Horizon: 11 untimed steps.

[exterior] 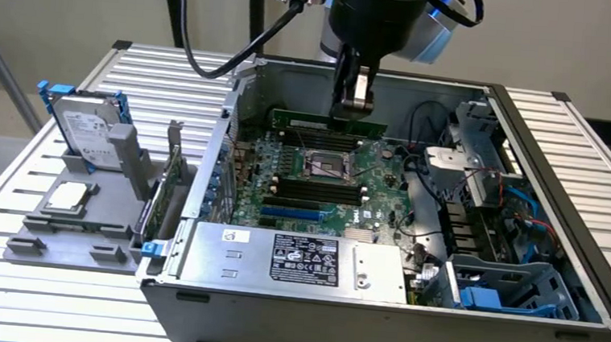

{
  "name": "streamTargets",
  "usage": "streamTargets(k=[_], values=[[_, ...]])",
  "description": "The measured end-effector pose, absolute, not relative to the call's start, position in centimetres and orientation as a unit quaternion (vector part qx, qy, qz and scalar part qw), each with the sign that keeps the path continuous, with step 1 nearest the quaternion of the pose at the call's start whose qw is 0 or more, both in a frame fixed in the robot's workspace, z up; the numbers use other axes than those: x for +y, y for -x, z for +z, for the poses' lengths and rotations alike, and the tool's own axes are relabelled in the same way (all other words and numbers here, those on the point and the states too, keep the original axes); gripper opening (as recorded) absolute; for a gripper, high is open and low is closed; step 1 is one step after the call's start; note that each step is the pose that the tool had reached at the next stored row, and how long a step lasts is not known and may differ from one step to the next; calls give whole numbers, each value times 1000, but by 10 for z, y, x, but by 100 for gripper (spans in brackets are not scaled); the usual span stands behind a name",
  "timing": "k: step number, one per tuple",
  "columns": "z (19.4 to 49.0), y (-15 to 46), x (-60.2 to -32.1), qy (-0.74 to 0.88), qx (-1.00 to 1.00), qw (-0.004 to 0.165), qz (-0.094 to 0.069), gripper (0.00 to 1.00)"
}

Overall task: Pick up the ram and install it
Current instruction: 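Insert the ram into the slot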

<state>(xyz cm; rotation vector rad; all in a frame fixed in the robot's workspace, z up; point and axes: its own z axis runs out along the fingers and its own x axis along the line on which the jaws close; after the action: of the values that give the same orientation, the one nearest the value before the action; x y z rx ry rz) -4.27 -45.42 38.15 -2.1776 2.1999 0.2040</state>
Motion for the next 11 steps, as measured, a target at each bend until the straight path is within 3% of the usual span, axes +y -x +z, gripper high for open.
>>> streamTargets(k=[11], values=[[362, 36, -438, 701, 710, 20, 66, 13]])
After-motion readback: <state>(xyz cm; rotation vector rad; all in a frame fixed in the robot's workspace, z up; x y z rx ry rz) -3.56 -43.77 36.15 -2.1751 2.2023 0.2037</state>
